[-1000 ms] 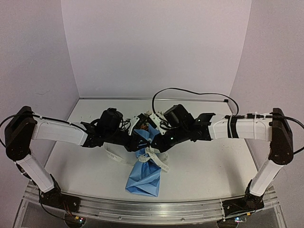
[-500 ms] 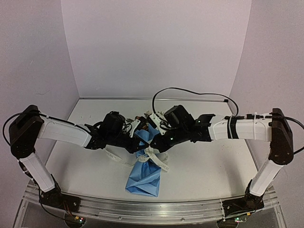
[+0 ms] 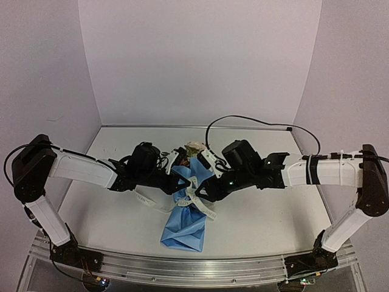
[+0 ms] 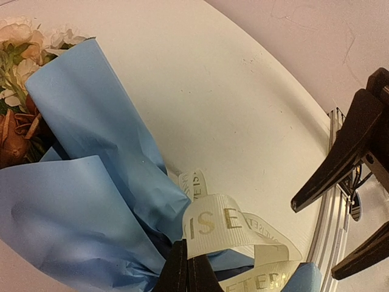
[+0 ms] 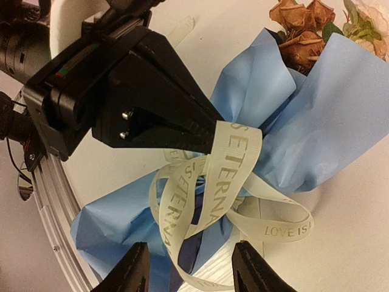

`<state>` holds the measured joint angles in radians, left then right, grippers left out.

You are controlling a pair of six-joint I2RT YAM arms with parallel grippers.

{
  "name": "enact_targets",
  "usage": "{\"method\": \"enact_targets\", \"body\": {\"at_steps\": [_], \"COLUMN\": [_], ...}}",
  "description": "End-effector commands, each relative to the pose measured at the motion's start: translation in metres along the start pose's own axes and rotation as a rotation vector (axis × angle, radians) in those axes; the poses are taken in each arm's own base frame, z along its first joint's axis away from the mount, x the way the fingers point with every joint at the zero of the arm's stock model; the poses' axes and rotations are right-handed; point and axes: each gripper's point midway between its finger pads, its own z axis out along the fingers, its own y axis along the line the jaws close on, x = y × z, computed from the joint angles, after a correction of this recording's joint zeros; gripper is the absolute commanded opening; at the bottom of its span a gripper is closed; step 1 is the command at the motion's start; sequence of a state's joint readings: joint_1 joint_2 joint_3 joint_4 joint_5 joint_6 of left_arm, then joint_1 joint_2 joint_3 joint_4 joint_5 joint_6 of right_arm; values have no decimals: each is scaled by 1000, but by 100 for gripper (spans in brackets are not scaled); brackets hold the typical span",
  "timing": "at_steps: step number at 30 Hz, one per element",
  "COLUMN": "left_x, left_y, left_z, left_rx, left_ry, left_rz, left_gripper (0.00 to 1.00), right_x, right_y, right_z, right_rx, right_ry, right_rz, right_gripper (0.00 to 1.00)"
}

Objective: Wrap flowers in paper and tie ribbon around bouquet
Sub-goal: Cross the half-tied ribbon over the folded bouquet.

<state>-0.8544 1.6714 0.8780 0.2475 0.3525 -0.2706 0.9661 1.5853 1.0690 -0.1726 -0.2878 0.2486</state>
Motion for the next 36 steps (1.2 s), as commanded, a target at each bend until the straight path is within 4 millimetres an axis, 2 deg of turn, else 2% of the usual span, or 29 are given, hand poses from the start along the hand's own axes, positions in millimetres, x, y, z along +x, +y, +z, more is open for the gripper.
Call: {"method": "enact_targets", "body": {"at_steps": [1, 4, 9, 19, 21, 24, 25, 36], "left_x": [-29, -30, -30, -31, -30, -31, -30, -29], "left_y": [-5, -6, -6, -4, -2, 6, 8, 14], "left_z": [-8, -9, -8, -11, -12, -13, -13, -26], "left_rx": [7, 12, 16, 20, 14, -14, -23, -29], "left_ry": [-86, -87, -81, -80, -79, -86, -88, -128], "left_rz": [13, 11, 8, 4, 0, -17, -25, -58], "left_gripper": [0, 0, 0, 0, 0, 0, 0, 0], "right_x": [-1, 4, 7, 19, 20, 25, 29, 66], "right_y": [17, 18, 18, 9, 11, 14, 14, 13], "right_z": [-5, 0, 10, 21, 22, 21, 19, -5], "right_rx": [-84, -104, -115, -94, -106, -124, -128, -90], "right_ry": [-22, -7, 6, 27, 33, 47, 53, 127], "right_rz": [15, 32, 60, 94, 106, 136, 147, 155], "right_gripper": [49, 47, 39, 34, 26, 4, 0, 0]}}
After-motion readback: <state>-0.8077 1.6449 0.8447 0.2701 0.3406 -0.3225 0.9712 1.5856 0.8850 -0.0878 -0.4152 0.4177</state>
